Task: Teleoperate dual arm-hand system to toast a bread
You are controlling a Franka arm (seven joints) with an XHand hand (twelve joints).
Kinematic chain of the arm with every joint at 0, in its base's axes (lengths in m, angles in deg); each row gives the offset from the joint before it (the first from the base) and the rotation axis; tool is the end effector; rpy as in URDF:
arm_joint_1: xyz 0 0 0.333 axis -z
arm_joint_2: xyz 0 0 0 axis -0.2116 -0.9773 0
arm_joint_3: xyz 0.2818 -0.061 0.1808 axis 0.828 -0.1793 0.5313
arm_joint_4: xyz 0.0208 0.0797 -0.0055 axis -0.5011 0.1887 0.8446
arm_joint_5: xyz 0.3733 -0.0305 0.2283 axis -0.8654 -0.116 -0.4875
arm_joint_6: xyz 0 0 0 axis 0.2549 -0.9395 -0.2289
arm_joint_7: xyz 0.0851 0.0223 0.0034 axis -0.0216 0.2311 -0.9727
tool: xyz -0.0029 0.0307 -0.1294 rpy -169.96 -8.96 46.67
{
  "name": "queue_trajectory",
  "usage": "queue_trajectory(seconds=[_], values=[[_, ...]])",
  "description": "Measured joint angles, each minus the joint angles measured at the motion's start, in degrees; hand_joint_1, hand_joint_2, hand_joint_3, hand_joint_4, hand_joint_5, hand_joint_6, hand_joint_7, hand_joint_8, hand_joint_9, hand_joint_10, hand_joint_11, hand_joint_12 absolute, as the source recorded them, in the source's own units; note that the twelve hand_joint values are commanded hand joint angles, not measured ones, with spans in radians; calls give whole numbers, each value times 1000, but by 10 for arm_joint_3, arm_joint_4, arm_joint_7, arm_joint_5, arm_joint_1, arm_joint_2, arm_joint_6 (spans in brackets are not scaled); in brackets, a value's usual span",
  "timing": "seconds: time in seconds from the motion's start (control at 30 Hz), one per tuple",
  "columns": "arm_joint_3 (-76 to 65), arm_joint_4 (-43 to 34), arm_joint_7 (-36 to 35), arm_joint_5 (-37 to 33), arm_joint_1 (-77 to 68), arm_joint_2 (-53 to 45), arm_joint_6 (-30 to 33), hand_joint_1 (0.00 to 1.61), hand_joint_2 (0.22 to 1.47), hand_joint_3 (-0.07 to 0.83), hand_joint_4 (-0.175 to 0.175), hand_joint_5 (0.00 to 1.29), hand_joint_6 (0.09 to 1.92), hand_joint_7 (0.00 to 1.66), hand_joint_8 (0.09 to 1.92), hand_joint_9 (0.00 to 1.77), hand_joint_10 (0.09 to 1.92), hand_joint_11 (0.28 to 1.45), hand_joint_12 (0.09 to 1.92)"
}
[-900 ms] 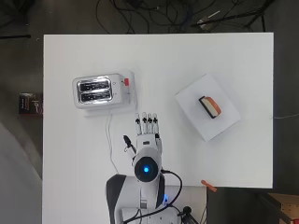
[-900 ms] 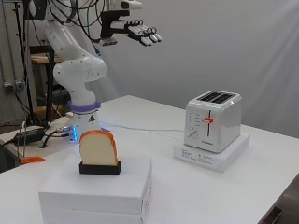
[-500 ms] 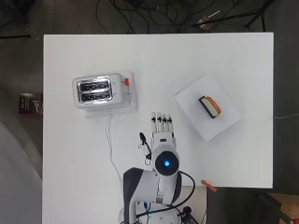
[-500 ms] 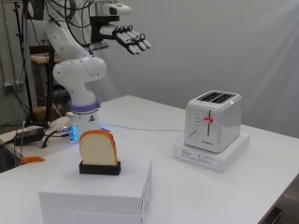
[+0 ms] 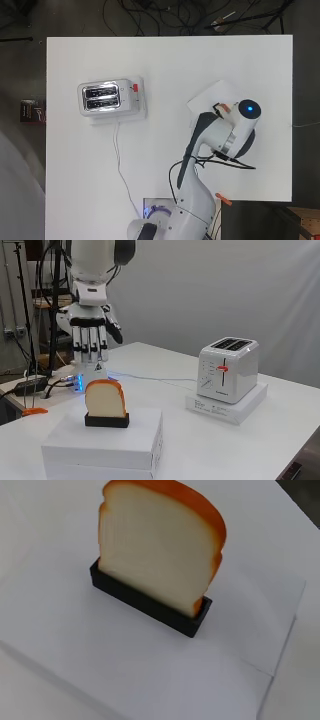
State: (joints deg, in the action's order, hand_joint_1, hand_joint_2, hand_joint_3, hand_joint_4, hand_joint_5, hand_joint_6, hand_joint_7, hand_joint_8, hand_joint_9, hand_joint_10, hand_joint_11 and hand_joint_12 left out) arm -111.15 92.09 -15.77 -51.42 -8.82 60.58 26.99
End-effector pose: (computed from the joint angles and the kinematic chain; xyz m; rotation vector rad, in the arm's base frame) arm 0.4679 -0.2861 0.4771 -2.9619 -0.5414 0.4911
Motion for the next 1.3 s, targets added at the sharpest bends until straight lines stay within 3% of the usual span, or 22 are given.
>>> queue_trajectory(seconds=[0.13,0.37,0.57,0.9,0.93,0.97,1.0,1.03,1.07,1.13,1.17,1.2,1.3], values=[[-51,-28,-17,-14,3,-45,2,22,1181,-10,38,525,87,695,87,926,87,695,87],[-2,-78,-73,3,25,-180,-1,0,1065,-14,57,486,87,627,87,780,87,589,87],[-2,-92,-128,-38,34,-184,6,45,1059,-5,60,492,87,627,87,722,87,567,87],[-1,-34,-122,-15,41,-151,33,154,1057,-2,40,520,87,681,87,757,87,581,87],[-4,-30,-122,-16,42,-152,33,190,1072,4,40,532,87,686,87,763,87,583,87],[-8,-27,-122,-15,44,-155,33,559,1111,5,0,606,504,809,313,896,87,661,87],[-11,-23,-122,-16,46,-156,34,912,1126,3,-70,638,816,893,589,999,383,780,87],[-13,-17,-127,-21,48,-154,39,1077,1167,2,-119,622,1057,925,853,1102,491,804,294],[-17,-12,-136,-35,52,-149,45,1188,1182,3,-72,643,850,897,1038,1190,468,781,538],[-27,2,-149,-84,60,-141,57,1285,1190,-1,1,749,316,855,1189,1309,328,687,921],[-31,7,-149,-105,63,-138,63,1261,1203,1,-58,757,628,831,1234,1341,255,660,992],[-32,12,-149,-119,64,-135,69,1275,1203,0,-42,714,575,825,1248,1368,206,639,1065],[-20,33,-151,-124,65,-103,88,1303,1200,-1,-2,723,144,818,1261,1400,146,608,1161]])
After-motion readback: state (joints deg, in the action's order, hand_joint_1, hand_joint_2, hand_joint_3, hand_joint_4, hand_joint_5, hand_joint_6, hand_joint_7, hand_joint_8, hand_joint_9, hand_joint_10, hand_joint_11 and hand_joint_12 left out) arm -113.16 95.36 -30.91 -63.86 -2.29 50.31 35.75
